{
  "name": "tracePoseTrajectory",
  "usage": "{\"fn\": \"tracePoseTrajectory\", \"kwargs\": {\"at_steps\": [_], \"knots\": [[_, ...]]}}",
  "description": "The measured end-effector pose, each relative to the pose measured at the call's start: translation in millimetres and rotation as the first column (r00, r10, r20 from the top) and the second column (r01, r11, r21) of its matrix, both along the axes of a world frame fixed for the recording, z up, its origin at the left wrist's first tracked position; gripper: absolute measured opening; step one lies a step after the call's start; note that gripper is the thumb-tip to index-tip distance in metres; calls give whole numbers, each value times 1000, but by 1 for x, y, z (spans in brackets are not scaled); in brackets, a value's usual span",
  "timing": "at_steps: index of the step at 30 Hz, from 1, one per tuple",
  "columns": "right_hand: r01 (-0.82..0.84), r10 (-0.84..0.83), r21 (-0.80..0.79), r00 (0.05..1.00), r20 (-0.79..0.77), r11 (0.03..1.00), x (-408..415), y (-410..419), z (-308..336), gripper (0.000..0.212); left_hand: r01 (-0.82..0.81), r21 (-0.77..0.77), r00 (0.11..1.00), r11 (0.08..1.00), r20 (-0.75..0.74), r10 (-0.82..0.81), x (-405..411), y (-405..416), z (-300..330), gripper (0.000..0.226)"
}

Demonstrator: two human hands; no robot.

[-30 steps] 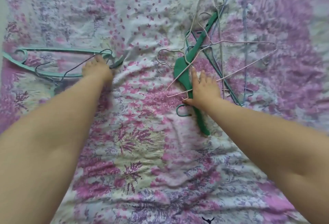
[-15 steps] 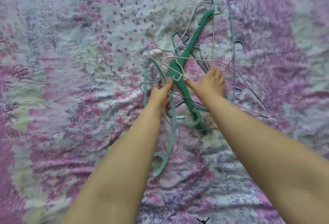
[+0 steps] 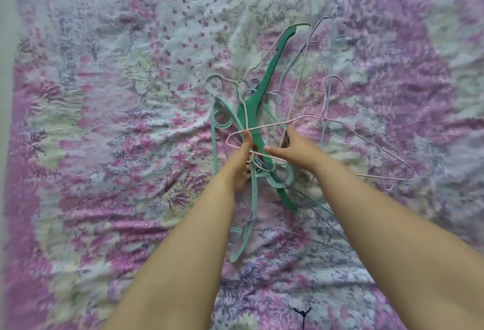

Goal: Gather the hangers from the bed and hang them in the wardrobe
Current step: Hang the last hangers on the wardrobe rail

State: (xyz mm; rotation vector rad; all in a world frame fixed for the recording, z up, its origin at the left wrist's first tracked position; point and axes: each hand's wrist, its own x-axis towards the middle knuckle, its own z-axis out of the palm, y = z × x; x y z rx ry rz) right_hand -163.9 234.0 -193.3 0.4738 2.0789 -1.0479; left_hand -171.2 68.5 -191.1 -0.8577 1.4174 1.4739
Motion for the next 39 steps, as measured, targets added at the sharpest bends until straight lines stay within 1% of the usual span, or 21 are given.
{"fn": "tracePoseTrajectory", "kwargs": {"at_steps": [1,2,3,5,7,9,10,11,14,16,17,19,20,21,24,27,31,33,36,37,39], "knots": [[12,-12,-3,1000,-2,1000,7,-5,3,69,-56,29,998,998,9,55,11,-3,4,99],[30,-29,28,999,-17,999,14,-10,5,65,-121,60,993,991,15,120,22,-7,3,102],[46,-43,103,999,-31,994,20,-15,7,58,-204,86,979,975,15,204,33,-9,5,100],[76,-60,269,996,-70,960,33,-26,18,43,-334,98,942,937,1,336,56,-13,11,79],[84,-58,304,994,-94,949,46,-36,31,36,-328,57,942,943,-58,331,77,-16,19,55],[39,-8,264,993,-115,964,62,-42,41,34,-294,41,950,955,-93,297,94,-22,34,41],[9,23,238,991,-132,971,70,-45,46,33,-295,54,950,954,-91,299,101,-27,42,41],[-14,48,219,987,-153,976,76,-46,51,33,-310,93,944,946,-86,318,106,-29,52,45],[-35,71,176,977,-200,984,93,-51,70,44,-346,220,919,912,-116,377,131,-45,83,65],[-44,65,96,973,-221,994,104,-55,88,46,-354,261,907,898,-138,397,149,-55,106,72],[-46,54,43,975,-216,998,109,-57,96,46,-354,246,904,902,-156,398,158,-57,117,67],[-42,28,-67,980,-195,997,118,-60,116,41,-348,170,904,922,-200,378,173,-62,138,47],[-35,12,-118,982,-188,992,123,-61,130,34,-355,124,898,927,-232,375,181,-62,149,37],[-35,2,-175,982,-188,984,128,-61,143,26,-370,109,887,923,-253,386,188,-59,161,31],[-68,16,-299,985,-173,952,147,-63,188,27,-457,133,839,880,-263,476,211,-55,191,34],[-142,69,-346,974,-216,927,174,-67,229,25,-507,170,790,845,-300,534,238,-50,219,41],[-255,172,-311,948,-269,916,213,-74,275,26,-647,161,667,745,-354,656,288,-45,246,34],[-331,243,-269,918,-314,904,231,-80,292,29,-730,153,589,666,-353,727,310,-47,258,41],[-464,366,-228,856,-366,856,256,-96,315,30,-831,59,507,553,-329,797,339,-54,281,31],[-485,382,-247,848,-367,839,265,-103,322,31,-857,30,475,514,-337,813,349,-59,287,34],[-471,365,-350,871,-329,810,284,-116,339,32,-883,17,434,469,-349,830,373,-74,299,38]]}}
